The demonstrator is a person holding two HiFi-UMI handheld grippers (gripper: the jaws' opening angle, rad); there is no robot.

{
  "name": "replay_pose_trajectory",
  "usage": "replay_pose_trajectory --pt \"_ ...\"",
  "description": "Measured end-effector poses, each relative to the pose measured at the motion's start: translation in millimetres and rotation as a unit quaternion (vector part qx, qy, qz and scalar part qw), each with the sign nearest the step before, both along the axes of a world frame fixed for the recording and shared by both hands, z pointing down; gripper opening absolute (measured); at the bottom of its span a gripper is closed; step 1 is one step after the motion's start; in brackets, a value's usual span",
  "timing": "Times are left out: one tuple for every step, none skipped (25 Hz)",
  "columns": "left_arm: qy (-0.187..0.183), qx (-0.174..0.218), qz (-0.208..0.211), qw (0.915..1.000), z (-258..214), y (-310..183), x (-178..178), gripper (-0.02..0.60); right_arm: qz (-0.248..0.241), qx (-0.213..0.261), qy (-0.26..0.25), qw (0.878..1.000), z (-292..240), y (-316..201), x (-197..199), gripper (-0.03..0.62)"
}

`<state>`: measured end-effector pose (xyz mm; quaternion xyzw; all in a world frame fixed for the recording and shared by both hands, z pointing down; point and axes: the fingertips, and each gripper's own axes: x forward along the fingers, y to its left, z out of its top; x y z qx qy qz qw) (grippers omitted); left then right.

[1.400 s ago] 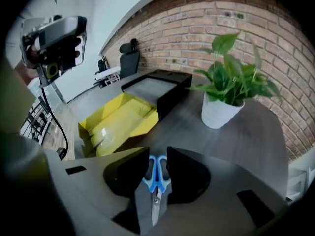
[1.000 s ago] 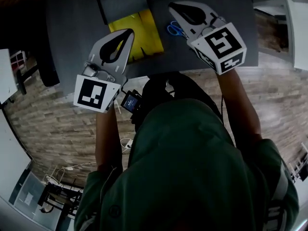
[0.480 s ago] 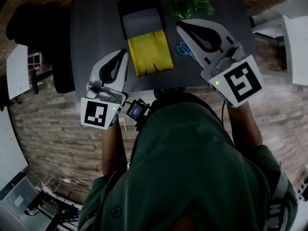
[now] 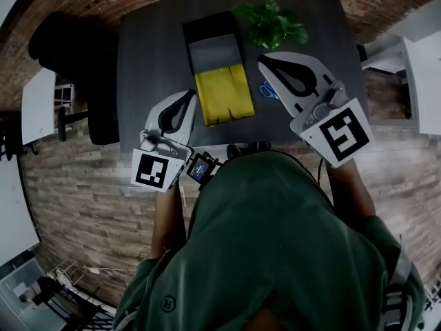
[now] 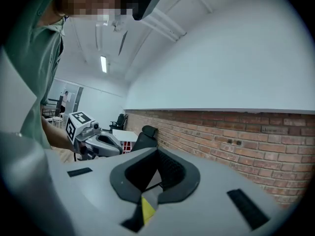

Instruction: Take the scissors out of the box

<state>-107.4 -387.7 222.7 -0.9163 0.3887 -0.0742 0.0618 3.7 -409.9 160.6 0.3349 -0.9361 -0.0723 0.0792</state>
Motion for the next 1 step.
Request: replay_pose_trajectory --pt "-0.001 -0.001 0.001 1.0000 0.0 2.2 0.4 -0.002 0.000 -0.001 0.001 1.000 -0.3 2.3 1.0 0.006"
